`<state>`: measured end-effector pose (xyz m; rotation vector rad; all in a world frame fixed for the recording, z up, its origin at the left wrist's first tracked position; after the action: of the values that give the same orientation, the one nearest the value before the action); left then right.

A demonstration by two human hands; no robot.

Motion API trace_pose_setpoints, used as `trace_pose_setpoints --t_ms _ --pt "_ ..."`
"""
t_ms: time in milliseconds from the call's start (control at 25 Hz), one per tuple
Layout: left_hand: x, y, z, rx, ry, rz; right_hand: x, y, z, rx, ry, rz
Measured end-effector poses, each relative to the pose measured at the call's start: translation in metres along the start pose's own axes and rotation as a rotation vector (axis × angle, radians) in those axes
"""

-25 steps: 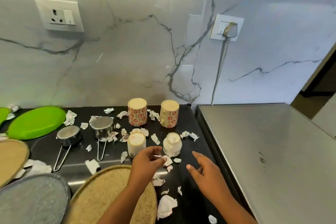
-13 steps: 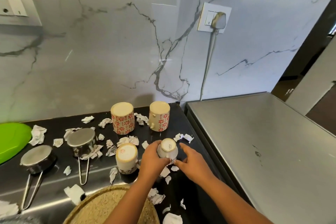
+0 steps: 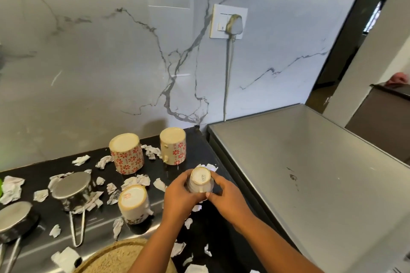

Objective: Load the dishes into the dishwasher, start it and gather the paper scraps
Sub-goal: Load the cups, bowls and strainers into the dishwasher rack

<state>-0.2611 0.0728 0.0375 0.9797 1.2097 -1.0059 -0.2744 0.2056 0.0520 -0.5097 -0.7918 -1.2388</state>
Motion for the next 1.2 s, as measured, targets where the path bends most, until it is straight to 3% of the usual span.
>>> trace_pose_setpoints --t_ms 320,720,960,1200 --pt "-0.028 0.028 -0.115 0.267 -0.101 -0.105 -0.063 0.067 0.101 -0.262 -0.153 -0.190" --pt "-0.055 0.149 -0.352 0.798 -0.256 -0.276 -0.207 0.227 0.240 -0.716 -0.206 -0.456" --pt "-0.020 0.244 -0.471 1.095 -0.252 -0.256 -0.314 0.326 0.271 -0.815 -0.326 -0.666" --pt "0.061 0.318 -0.564 1.273 -0.353 -0.072 -0.427 0.406 0.267 -0.931 -0.360 -0.926"
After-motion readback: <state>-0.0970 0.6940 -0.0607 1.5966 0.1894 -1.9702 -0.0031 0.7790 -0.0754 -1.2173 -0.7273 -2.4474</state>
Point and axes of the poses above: each hand's wrist, its own y-axis away from the middle knuckle, its own z-axis out of the back of the hand, x = y × z, the point moved 6 cm from there along -y, towards the middle knuckle, and after that the axes turned 11 degrees about y, right-handed, at the moved point
